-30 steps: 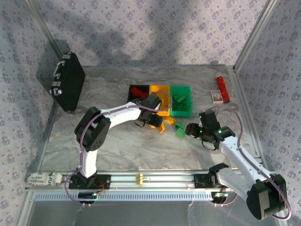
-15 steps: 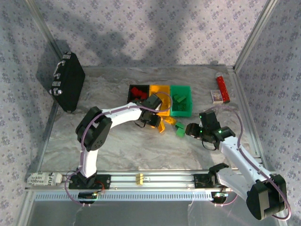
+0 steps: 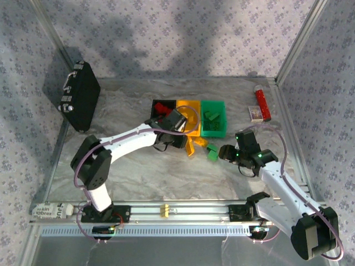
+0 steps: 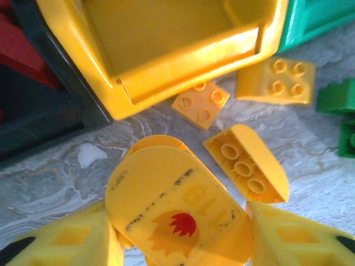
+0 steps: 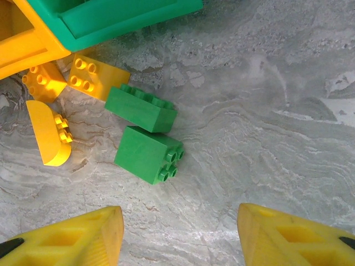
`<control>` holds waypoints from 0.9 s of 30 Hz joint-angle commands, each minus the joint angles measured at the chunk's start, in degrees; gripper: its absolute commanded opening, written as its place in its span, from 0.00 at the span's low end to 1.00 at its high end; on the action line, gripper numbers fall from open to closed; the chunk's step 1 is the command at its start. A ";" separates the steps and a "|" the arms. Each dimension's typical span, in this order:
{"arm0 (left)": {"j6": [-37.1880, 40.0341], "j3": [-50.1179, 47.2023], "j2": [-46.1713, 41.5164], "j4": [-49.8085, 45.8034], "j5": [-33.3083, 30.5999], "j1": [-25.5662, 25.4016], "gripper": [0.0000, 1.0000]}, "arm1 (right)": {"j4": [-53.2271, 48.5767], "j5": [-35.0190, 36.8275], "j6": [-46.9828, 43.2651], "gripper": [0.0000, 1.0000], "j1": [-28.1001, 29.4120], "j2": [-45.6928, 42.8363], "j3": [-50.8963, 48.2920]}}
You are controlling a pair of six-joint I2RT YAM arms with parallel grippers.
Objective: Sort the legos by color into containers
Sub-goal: Pick up the lego from the center of the table, then place the lego in the container.
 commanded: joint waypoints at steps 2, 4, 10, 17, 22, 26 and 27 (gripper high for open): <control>3.24 7.62 -0.11 -2.63 -2.18 -0.33 0.40 | -0.79 -0.72 0.67 0.59 -0.14 -0.99 0.05; 4.43 12.03 2.13 -4.64 -2.46 -0.12 0.40 | -1.10 -0.72 0.61 0.58 -0.08 -1.34 -0.17; 6.66 25.16 10.61 -8.32 -1.02 2.00 0.40 | -1.89 -0.37 0.65 0.58 -0.08 -2.69 -0.43; 5.56 29.54 15.79 -13.53 -2.34 2.78 0.80 | -4.18 0.05 -0.11 0.59 -0.31 -3.73 0.17; 4.10 18.58 9.90 -5.28 -2.40 1.84 0.86 | -2.76 -0.43 0.15 0.59 -0.49 -3.69 -0.95; 2.86 14.52 7.80 -4.31 -1.47 1.46 0.85 | -2.42 -1.03 0.17 0.59 -0.49 -2.37 -0.58; 2.61 13.69 7.43 -3.88 -1.12 1.04 0.85 | -2.42 -0.99 0.09 0.59 -0.48 -2.20 -0.33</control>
